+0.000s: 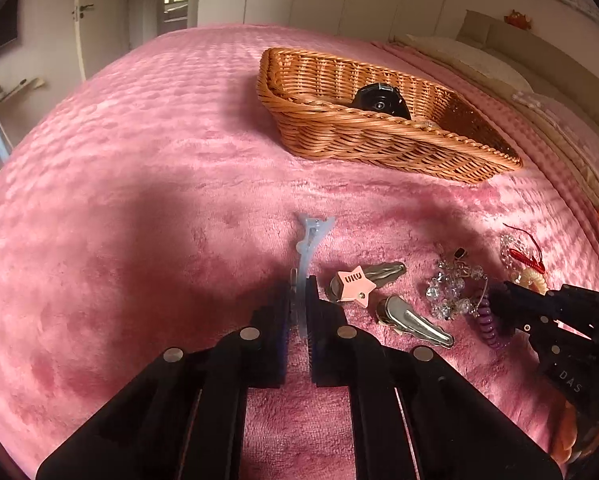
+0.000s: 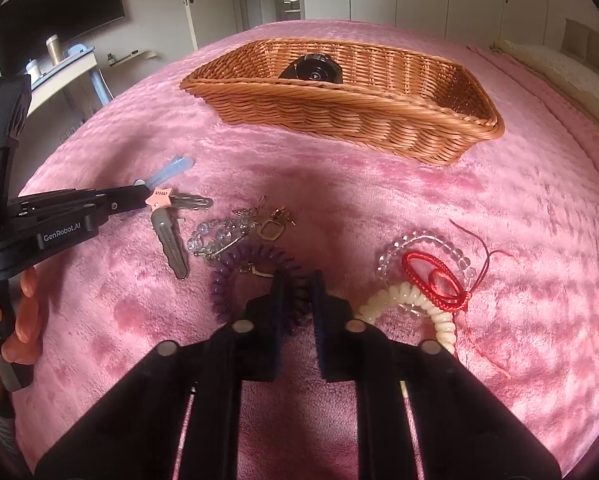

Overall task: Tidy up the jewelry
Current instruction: 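Grasp the blue hair clip with the left gripper while the right gripper grasps the purple coil hair tie, then carry the clip and purple hair tie into the basket and release both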

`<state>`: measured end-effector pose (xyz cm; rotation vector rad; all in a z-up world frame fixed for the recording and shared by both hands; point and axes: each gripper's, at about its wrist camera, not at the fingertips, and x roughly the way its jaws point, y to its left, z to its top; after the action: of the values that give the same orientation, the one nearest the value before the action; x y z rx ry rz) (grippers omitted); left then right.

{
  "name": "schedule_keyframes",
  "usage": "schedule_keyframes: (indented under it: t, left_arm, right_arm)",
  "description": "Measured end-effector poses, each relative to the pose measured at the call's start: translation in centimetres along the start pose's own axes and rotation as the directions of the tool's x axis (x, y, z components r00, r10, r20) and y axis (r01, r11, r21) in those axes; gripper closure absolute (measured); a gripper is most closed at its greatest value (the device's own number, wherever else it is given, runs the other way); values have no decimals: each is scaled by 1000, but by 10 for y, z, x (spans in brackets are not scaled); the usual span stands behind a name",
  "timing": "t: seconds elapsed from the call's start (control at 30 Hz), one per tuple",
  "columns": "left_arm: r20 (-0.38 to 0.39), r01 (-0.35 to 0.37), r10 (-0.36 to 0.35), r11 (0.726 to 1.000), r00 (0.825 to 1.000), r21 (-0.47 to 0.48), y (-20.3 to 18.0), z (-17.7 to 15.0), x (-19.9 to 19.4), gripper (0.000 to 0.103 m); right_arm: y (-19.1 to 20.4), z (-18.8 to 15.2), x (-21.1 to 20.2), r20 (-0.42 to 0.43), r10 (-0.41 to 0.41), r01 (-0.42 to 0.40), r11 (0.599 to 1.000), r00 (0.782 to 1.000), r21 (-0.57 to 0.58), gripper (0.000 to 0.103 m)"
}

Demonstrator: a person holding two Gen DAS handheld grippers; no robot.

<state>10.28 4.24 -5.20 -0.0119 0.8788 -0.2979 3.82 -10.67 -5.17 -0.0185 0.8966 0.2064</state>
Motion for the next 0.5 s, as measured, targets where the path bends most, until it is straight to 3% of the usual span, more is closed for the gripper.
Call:
schedule_keyframes:
  t: [0.3, 0.5]
  left_arm:
    - [99, 15, -14, 1000, 995, -7, 0, -2, -20, 98]
    - [201, 57, -54, 998, 978, -11, -6, -1, -48, 98]
  right_arm:
    - [-17, -6, -21, 55, 39, -43, 997, 998, 60, 93]
    - [-19, -6, -50, 182, 66, -77, 996, 981, 54, 93]
